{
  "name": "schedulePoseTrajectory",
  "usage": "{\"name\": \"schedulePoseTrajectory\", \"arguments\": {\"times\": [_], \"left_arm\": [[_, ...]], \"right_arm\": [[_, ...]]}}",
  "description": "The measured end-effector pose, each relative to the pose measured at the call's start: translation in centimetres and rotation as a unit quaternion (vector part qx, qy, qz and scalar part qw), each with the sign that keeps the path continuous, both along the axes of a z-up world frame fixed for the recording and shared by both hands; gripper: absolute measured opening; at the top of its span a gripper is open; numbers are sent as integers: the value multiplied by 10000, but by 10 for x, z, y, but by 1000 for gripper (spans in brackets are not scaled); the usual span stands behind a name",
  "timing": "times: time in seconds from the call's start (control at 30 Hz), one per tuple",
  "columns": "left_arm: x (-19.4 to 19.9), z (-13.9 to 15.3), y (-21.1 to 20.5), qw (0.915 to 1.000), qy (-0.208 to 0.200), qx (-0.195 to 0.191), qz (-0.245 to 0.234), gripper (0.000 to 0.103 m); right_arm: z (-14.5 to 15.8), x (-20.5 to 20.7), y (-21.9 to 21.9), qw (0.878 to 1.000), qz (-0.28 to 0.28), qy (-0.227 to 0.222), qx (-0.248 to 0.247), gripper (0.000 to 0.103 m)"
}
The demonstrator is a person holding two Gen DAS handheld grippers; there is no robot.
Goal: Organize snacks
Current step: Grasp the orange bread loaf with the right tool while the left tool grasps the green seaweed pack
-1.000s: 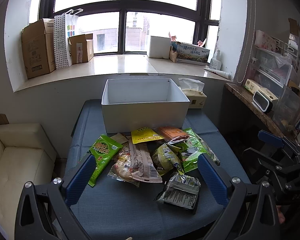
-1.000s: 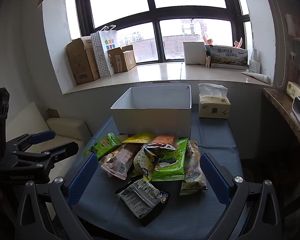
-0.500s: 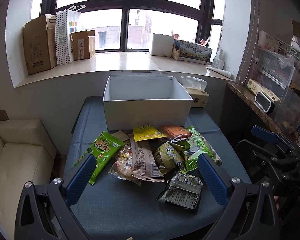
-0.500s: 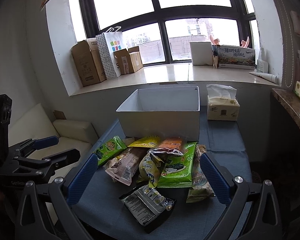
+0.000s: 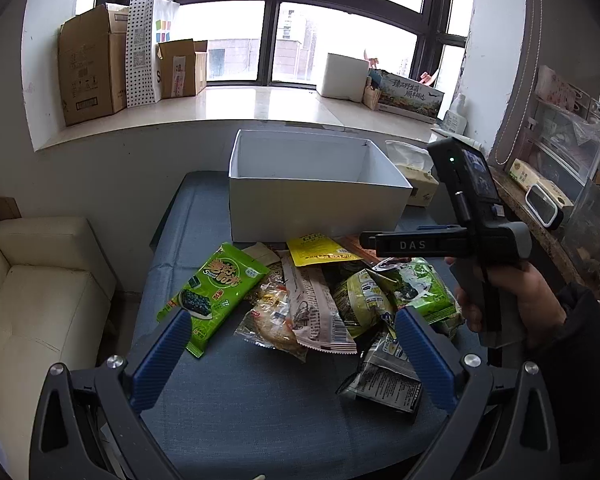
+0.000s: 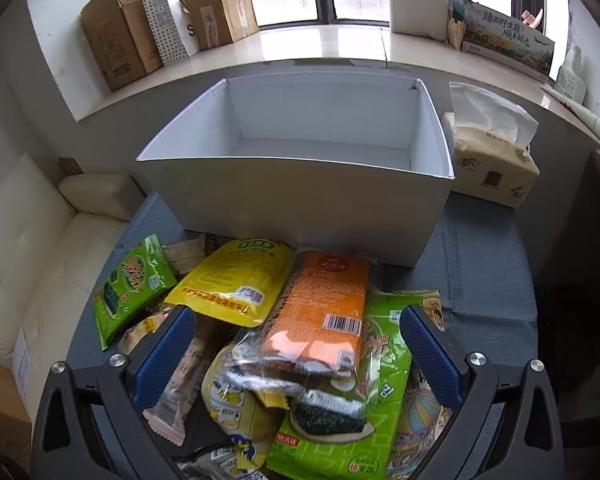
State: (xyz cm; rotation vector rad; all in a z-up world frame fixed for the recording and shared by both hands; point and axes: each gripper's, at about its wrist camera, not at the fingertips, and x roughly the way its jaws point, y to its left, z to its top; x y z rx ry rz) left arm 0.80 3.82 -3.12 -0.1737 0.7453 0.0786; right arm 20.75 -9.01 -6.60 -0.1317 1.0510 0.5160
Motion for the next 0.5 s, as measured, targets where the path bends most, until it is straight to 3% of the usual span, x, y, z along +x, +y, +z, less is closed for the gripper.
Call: {"name": "schedulePoseTrajectory", "arguments": {"times": [0.2,0.33,0.5], "left_arm": [[8,-13,14,9999,128,-74,66,103],[18,-23,21,9995,280,-126,122,103],[27,-31,30,9991,354,-192,156,103]], "right_arm": [[-40,28,14,9967,74,643,-484,99],[-44,21,18,9957,131,453,-801,94],[-40,12,9,9950,209,466,-856,75]]}}
